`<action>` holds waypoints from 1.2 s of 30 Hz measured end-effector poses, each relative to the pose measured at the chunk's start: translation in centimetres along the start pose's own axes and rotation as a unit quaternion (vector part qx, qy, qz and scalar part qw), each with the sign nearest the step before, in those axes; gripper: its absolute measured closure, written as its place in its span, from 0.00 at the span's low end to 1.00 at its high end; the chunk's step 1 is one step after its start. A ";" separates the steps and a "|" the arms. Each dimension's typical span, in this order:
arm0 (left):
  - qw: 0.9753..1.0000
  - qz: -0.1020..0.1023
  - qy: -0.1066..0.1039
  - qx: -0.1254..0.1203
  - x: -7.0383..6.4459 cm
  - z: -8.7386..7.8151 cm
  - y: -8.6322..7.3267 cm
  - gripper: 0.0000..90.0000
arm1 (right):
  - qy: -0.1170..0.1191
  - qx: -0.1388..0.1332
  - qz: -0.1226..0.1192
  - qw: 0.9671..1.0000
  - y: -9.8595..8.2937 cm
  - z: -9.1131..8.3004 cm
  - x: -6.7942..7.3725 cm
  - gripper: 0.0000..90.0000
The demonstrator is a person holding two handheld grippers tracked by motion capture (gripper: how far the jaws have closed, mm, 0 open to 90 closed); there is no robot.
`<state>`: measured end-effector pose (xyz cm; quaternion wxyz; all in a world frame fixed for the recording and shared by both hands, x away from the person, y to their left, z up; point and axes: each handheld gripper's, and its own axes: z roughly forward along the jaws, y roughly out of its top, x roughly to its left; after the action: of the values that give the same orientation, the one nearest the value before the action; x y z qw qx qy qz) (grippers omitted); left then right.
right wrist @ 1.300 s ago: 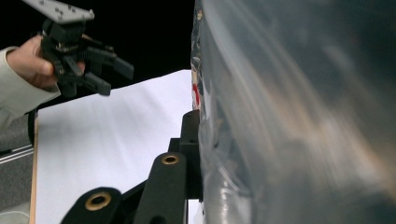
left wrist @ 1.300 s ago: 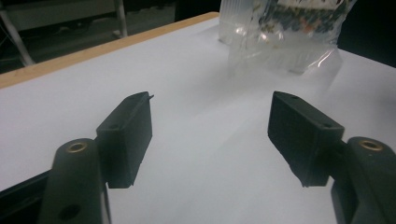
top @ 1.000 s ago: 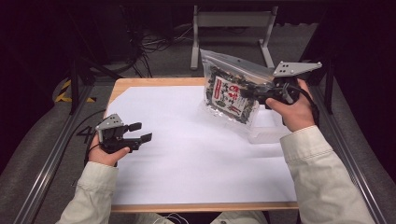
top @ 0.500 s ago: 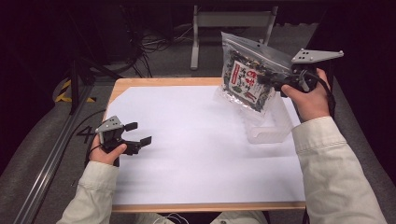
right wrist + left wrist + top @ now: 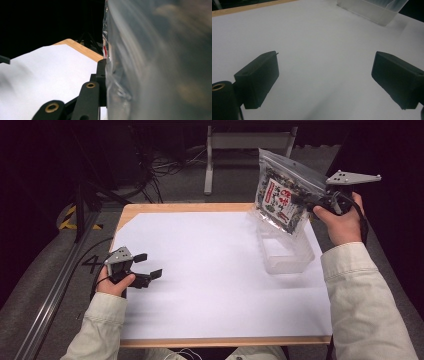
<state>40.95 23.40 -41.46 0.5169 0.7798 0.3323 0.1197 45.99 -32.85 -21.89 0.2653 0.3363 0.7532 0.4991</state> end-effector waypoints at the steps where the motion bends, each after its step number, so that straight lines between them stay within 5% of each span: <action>1: 1.000 0.000 0.000 0.000 0.0 0.0 0.0 0.09 | -0.003 0.000 0.000 1.000 0.0 -0.1 -0.1 0.84; 8: 1.000 0.003 -0.001 0.005 0.0 0.0 0.0 0.09 | -0.025 -0.001 -0.009 1.000 -0.1 -0.6 -0.7 0.84; 19: 1.000 0.008 -0.009 0.012 -0.2 0.3 0.0 0.08 | -0.046 0.003 0.017 0.999 -0.8 -1.2 -1.4 0.84; 31: 1.000 0.008 -0.011 0.015 -0.1 0.3 -0.1 0.08 | -0.033 0.018 0.069 0.997 -2.4 -0.8 -2.1 0.84; 36: 1.000 0.005 -0.010 0.016 -0.2 0.3 -0.1 0.08 | -0.028 0.027 0.074 0.997 -2.9 -0.5 -2.2 0.84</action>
<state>40.94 23.09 -41.67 0.5071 0.7908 0.3250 0.1088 46.32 -35.59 -24.25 0.2396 0.4120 0.7320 0.4868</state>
